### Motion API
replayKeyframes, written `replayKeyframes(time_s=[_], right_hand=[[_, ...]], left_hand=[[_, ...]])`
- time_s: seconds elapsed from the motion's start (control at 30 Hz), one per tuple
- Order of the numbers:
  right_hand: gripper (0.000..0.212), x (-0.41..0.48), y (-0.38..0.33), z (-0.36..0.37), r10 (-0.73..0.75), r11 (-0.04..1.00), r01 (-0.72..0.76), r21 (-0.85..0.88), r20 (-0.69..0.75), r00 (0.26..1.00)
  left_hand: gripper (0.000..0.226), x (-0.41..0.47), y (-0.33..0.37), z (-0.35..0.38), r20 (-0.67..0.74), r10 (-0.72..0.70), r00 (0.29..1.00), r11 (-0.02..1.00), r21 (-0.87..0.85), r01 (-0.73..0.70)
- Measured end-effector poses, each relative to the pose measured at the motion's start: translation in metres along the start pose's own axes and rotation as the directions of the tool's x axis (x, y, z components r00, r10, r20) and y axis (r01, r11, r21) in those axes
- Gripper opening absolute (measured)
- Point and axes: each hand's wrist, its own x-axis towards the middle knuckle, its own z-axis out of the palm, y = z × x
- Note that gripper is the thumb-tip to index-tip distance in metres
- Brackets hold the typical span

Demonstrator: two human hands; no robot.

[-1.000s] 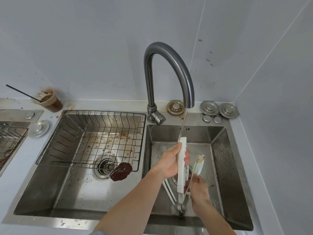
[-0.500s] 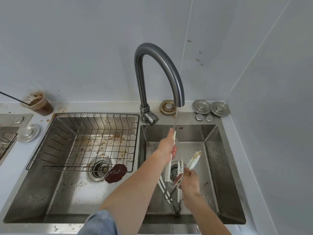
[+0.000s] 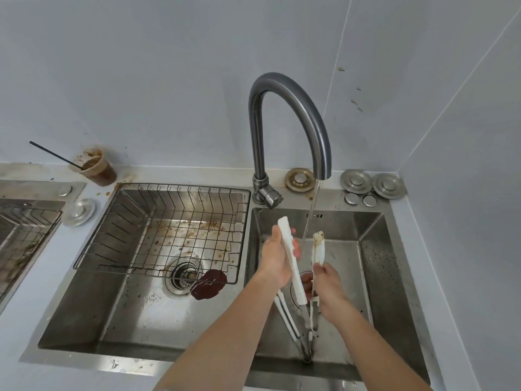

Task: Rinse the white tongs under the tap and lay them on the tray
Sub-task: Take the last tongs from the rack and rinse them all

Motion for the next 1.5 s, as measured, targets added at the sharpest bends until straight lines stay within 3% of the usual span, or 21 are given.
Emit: replayKeyframes(time_s=[0.3,0.47,0.57,0.83,1.03,1.3,1.5], right_hand=[[0.023,0.024,-0.034,0.027,0.019,0.941,-0.005,-0.338,0.038,0.999],[0.034,0.040,-0.038,0.033,-0.005,0.817,0.028,-0.576,0.040,0.999],[0.025,0.045,-0.041,0.032,0.034,0.725,0.036,-0.688,0.087,0.996],[0.028,0.050,-0.051,0.029,0.015,0.729,0.069,-0.681,0.116,0.993],[0.044,0.047,-0.042,0.021,-0.028,0.699,0.065,-0.712,0.063,0.998],[0.053,0.039,-0.033,0.020,-0.115,0.750,0.172,-0.639,0.131,0.985],[0.059,0.037,-0.038,0.024,-0.157,0.654,0.142,-0.743,0.050,0.986]], left_hand=[[0.046,0.000,0.024,0.002,-0.204,0.023,0.979,0.999,0.051,-0.013],[0.046,-0.006,0.025,0.000,-0.283,-0.044,0.958,0.999,0.001,0.046],[0.044,-0.007,0.023,-0.004,-0.285,-0.084,0.955,0.993,-0.102,0.057],[0.038,-0.002,0.008,-0.008,-0.253,-0.158,0.954,0.941,-0.331,0.068],[0.044,-0.007,-0.010,0.003,-0.223,-0.118,0.968,0.954,-0.296,0.048],[0.043,-0.010,-0.018,-0.011,-0.203,-0.131,0.970,0.949,-0.308,0.064],[0.044,-0.010,-0.019,-0.006,-0.223,-0.087,0.971,0.962,-0.270,0.024]])
